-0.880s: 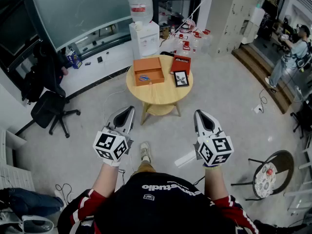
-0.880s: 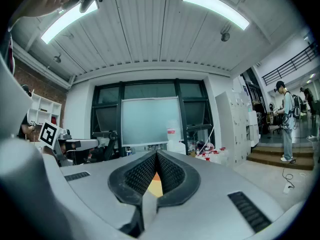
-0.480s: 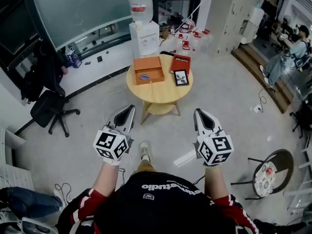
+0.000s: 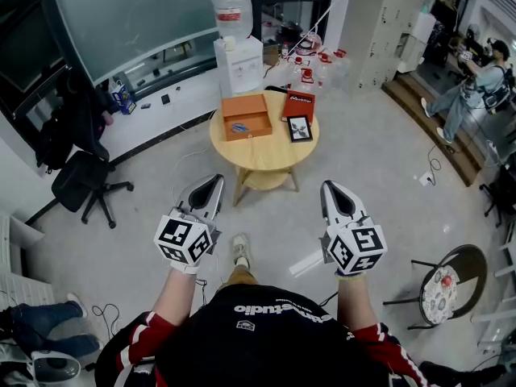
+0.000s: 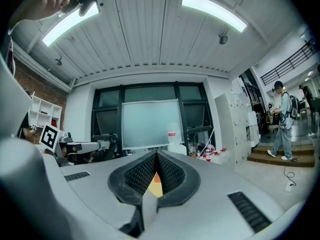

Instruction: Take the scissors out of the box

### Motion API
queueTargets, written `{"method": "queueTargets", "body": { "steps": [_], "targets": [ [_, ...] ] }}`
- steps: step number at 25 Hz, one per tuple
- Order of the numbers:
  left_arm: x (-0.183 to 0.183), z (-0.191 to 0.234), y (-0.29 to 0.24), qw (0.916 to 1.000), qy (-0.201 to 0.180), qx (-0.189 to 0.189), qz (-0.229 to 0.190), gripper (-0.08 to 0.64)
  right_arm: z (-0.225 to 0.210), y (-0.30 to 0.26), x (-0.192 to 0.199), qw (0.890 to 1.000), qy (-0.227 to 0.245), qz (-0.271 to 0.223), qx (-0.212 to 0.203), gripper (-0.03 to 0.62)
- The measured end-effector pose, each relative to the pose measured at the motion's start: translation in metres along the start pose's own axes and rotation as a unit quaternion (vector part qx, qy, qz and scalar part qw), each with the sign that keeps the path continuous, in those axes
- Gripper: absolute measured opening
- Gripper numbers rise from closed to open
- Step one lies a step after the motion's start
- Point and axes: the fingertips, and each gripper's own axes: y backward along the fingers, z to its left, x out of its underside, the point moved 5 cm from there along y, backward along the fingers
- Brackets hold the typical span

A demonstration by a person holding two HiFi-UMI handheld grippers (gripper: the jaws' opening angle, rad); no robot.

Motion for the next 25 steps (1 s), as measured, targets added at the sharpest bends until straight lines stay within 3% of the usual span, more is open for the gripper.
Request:
{"method": "queueTargets", "body": {
  "steps": [25],
  "targets": [
    [0.001, 0.011, -0.004, 1.0, 0.007, 0.004, -0.003, 0.017, 0.007, -0.015, -0.001, 1.0, 0.0, 0.007, -0.015, 0.028]
  ]
}}
